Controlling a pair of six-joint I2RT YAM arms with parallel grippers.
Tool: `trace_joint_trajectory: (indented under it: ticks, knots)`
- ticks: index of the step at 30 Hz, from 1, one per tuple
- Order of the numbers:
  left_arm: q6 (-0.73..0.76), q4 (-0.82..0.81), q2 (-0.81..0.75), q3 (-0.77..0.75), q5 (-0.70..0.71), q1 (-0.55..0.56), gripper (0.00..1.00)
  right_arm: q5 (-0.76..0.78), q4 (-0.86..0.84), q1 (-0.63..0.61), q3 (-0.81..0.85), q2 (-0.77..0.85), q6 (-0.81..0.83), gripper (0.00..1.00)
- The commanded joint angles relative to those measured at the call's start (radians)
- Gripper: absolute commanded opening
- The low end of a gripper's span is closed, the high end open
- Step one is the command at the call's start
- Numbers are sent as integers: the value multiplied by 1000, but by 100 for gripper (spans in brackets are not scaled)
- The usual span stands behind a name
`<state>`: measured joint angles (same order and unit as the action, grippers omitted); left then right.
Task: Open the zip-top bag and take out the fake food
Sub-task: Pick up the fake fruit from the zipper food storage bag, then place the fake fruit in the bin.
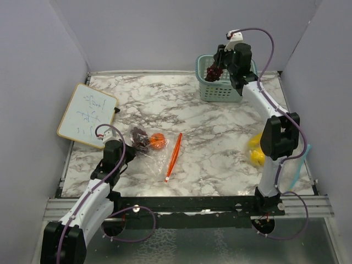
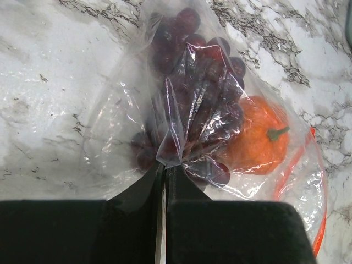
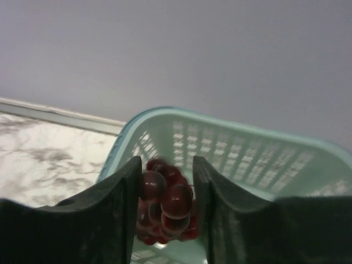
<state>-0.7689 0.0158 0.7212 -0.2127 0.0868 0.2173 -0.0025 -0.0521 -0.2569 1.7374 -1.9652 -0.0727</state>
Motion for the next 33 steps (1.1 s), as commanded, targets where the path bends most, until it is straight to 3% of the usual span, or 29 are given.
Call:
trace_joint_trajectory:
  ticks: [1,3,8,13,17,26,33]
  knots:
    - [8,12,2,7,31,-1,0,-35,81,7,148,-44,34,59]
    - [7,11,-8,11,32,-2,0,-58,43,7,72,-9,19,66]
    - [10,18,-15,9,34,-2,0,-170,-98,7,-260,233,-41,66]
    - [5,-19,6,22,23,-2,0,-347,-258,0,-659,512,-157,58]
    - [-1,-33,25,29,18,-2,0,-425,-380,-30,-973,633,-262,45]
    - [-27,-41,-13,46,5,-1,0,-250,-560,-358,-1337,636,-379,37]
    - [-48,-64,-19,67,-2,-2,0,-176,-623,-541,-1334,513,-423,25]
